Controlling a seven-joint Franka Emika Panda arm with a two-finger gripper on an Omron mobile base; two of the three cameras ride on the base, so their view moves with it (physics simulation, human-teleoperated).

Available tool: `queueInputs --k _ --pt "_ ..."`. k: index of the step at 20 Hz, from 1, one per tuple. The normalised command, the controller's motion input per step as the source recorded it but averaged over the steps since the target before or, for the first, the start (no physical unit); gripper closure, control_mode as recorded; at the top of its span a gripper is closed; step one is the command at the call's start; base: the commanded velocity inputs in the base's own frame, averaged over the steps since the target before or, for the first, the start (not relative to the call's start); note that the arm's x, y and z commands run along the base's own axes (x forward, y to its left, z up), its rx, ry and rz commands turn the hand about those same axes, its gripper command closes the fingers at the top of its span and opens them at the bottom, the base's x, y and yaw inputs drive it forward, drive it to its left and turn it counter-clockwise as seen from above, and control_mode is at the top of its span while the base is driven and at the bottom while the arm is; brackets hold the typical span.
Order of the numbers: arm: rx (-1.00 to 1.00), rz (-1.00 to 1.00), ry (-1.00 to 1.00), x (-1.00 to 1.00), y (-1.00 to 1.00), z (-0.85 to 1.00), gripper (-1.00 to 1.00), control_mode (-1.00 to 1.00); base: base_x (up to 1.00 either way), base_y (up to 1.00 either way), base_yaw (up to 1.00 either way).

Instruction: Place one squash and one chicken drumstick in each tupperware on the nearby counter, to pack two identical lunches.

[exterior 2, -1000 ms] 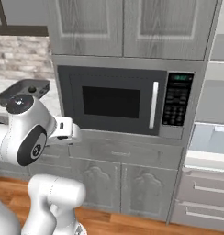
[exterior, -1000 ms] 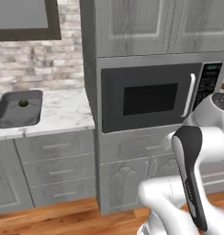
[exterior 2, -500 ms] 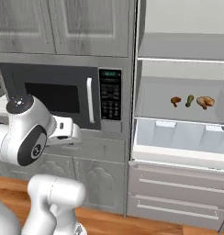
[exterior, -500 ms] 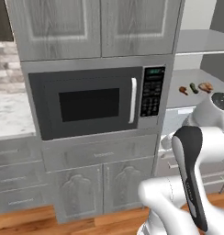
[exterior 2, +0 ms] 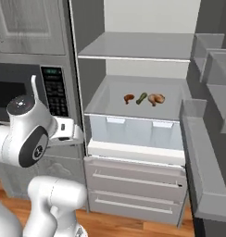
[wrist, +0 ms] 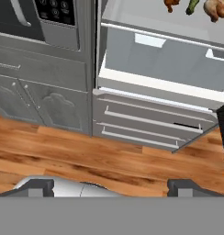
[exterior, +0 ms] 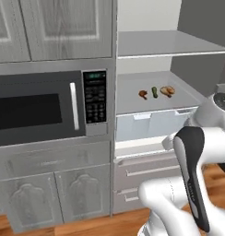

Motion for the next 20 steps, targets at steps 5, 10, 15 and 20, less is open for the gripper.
queueInputs --k 5,10,15,20 --pt "0.0 0.0 0.0 0.0 0.0 0.0 -1.0 1.0 0.13 -0.58 0.0" --pt "0.0 0.0 0.0 0.0 0.0 0.0 -1.0 1.0 0.24 -0.37 -0.02" --pt "0.0 0.0 0.0 0.0 0.0 0.0 -1.0 1.0 0.42 -0.25 -0.05" --pt "0.0 0.0 0.0 0.0 0.0 0.0 -1.0 1.0 0.63 -0.26 -0.08"
